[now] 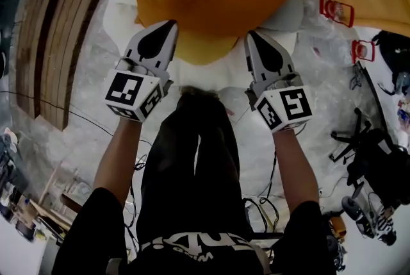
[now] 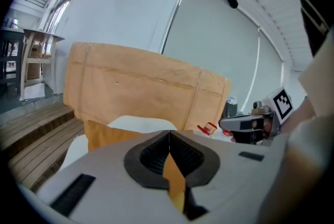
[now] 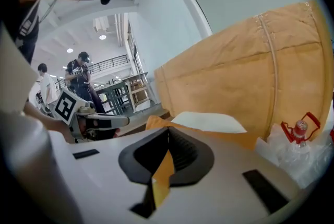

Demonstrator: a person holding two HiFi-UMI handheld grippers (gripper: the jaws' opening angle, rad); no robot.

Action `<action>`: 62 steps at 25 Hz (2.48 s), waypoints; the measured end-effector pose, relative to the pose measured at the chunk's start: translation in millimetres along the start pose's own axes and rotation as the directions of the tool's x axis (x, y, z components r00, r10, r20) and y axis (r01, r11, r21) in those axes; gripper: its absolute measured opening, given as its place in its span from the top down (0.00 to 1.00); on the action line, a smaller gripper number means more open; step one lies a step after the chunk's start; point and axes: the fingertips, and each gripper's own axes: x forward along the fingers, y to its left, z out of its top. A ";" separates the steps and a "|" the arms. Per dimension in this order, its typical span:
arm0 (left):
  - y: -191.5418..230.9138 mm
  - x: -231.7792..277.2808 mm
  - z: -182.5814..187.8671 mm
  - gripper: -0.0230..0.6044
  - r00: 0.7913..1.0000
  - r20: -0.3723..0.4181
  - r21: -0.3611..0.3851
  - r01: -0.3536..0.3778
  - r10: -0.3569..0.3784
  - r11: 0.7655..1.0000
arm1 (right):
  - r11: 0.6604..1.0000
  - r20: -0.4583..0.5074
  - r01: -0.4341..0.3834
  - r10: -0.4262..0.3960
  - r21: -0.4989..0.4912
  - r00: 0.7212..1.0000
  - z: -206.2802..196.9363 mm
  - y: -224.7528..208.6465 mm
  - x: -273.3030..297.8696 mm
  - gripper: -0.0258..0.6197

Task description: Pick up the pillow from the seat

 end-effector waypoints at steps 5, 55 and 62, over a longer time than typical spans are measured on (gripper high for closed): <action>55.5 48.3 -12.7 0.95 0.997 -0.029 0.008 -0.067 0.067 0.998 | 0.999 -0.064 0.047 -0.048 -0.017 0.997 -32.8 -50.6 47.4 0.93; 166.8 94.8 -148.4 0.92 0.936 -0.281 -0.083 -0.246 0.214 0.966 | 0.934 -0.394 0.333 -0.260 0.129 0.882 -202.8 -212.7 120.4 0.92; 158.3 79.0 -131.3 0.92 0.944 -0.283 -0.091 -0.204 0.171 0.975 | 0.943 -0.374 0.306 -0.240 0.129 0.896 -183.3 -203.4 109.4 0.92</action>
